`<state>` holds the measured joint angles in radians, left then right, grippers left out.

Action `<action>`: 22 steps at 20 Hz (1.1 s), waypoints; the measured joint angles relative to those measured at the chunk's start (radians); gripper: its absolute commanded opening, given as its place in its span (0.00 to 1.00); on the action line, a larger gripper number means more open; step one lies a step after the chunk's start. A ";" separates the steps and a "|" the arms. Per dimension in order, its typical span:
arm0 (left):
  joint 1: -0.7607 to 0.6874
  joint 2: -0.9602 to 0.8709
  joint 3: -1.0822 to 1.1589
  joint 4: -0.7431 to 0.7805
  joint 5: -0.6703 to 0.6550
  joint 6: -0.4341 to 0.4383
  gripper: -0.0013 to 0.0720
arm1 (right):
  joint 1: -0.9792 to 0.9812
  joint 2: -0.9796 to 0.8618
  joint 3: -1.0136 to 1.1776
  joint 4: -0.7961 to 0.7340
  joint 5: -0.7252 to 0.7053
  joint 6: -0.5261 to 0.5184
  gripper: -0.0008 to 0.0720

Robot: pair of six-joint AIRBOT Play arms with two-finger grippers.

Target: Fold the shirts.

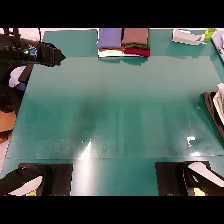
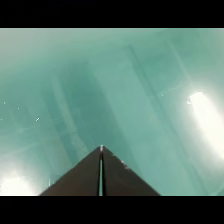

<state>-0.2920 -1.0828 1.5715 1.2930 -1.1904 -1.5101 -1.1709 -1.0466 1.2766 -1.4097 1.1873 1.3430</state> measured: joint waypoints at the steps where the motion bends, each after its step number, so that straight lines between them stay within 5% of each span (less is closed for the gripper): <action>1: 0.000 0.000 0.000 0.000 0.000 0.000 0.05 | 0.031 -0.005 0.016 0.064 -0.010 0.000 0.77; 5: 0.000 0.000 0.000 0.000 0.000 0.000 0.05 | 0.292 -0.042 0.081 0.288 0.000 0.004 0.77; 12: 0.000 0.000 0.000 0.005 0.032 0.000 0.05 | 0.935 -0.149 0.108 0.395 -0.013 0.012 0.77; 13: 0.000 0.000 0.000 0.006 0.036 0.000 0.05 | 1.014 -0.168 0.109 0.398 -0.024 0.012 0.62; 15: 0.000 0.000 0.000 0.006 0.040 0.000 0.05 | 1.143 -0.201 0.110 0.404 -0.041 0.011 0.04; 22: 0.000 0.000 0.000 0.007 0.048 0.000 0.05 | 1.346 -0.254 0.111 0.411 -0.066 -0.007 0.03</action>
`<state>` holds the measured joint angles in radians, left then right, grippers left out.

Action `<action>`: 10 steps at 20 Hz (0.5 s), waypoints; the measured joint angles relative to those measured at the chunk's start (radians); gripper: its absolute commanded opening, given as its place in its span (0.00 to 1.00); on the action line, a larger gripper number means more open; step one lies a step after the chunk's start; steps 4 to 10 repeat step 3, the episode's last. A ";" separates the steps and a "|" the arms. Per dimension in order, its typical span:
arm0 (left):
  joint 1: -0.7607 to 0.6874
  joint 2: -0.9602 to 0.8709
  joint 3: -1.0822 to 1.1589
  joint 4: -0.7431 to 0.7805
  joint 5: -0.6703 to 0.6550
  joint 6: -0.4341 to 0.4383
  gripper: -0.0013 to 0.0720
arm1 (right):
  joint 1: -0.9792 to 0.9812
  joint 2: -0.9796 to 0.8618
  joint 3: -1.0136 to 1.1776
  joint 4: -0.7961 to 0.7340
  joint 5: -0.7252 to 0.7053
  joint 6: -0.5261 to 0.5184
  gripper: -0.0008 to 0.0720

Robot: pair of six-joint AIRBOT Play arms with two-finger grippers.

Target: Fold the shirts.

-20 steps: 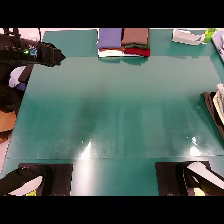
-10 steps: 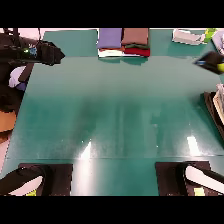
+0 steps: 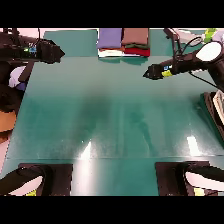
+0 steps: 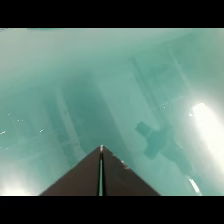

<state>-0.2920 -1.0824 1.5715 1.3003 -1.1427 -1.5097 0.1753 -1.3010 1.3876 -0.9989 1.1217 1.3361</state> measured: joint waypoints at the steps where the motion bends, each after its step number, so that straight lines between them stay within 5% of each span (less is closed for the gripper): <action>1: 0.000 0.000 0.000 0.000 0.001 0.000 0.05 | 0.008 -0.002 0.000 0.001 0.000 0.000 0.03; 10: 0.000 0.000 0.000 0.000 0.002 0.000 0.05 | 0.017 -0.004 0.000 0.002 0.000 -0.001 0.03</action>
